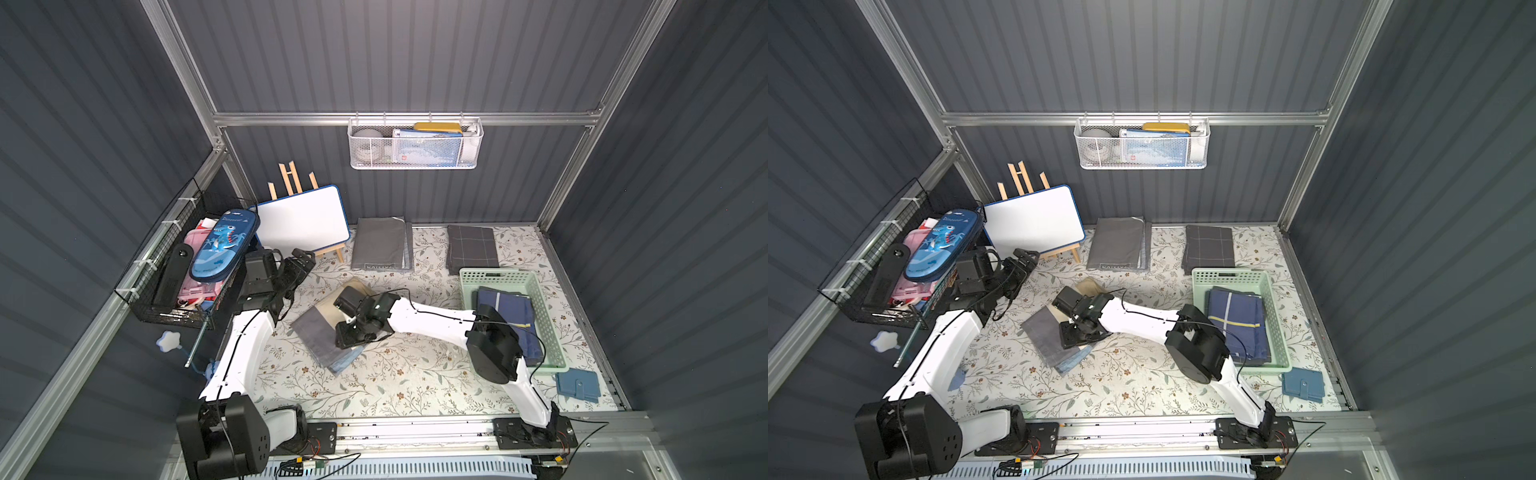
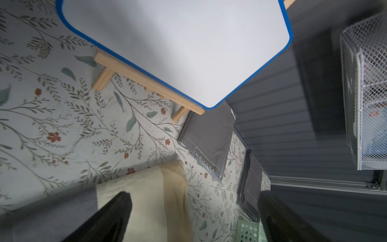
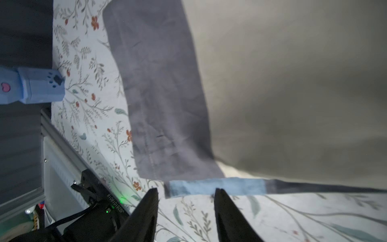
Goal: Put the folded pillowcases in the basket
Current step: Move the pillowcase to the center of the board.
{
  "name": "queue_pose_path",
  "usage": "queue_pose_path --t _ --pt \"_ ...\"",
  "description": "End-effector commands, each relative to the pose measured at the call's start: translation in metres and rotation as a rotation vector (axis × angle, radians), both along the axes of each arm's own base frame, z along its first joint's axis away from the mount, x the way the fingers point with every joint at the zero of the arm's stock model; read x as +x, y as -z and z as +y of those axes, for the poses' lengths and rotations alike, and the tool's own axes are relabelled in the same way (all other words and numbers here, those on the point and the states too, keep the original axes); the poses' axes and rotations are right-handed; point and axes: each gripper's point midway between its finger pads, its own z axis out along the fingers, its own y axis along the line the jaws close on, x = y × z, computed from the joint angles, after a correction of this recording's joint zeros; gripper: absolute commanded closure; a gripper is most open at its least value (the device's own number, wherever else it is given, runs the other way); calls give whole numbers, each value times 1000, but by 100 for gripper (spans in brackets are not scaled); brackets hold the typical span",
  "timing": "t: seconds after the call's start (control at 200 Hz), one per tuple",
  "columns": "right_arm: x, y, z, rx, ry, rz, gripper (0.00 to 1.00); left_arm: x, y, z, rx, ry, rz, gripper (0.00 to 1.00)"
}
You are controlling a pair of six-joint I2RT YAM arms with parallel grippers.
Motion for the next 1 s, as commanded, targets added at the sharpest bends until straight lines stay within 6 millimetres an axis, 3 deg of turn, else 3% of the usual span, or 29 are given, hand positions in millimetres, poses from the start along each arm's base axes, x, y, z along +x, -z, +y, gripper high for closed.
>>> queue_pose_path --t 0.0,0.15,0.295,0.46,0.65,0.815,0.996 --pt "-6 33 -2 -77 -21 112 51 -2 -17 10 24 36 -43 1" --pt "-15 59 -12 -161 -42 159 52 -1 -14 13 12 45 -53 1" --pt "-23 73 -45 -286 -51 164 52 -2 -6 10 0 62 -47 0" --pt "-33 79 -112 -413 -1 148 53 -4 -5 10 7 63 -52 1" --pt "-46 90 -218 -537 116 181 53 -4 4 6 28 103 -62 0" --pt "-24 88 -277 -586 222 179 52 -13 20 -6 -36 141 -77 1" --pt "16 69 -305 -585 286 157 52 -30 50 -24 -48 240 -15 1"
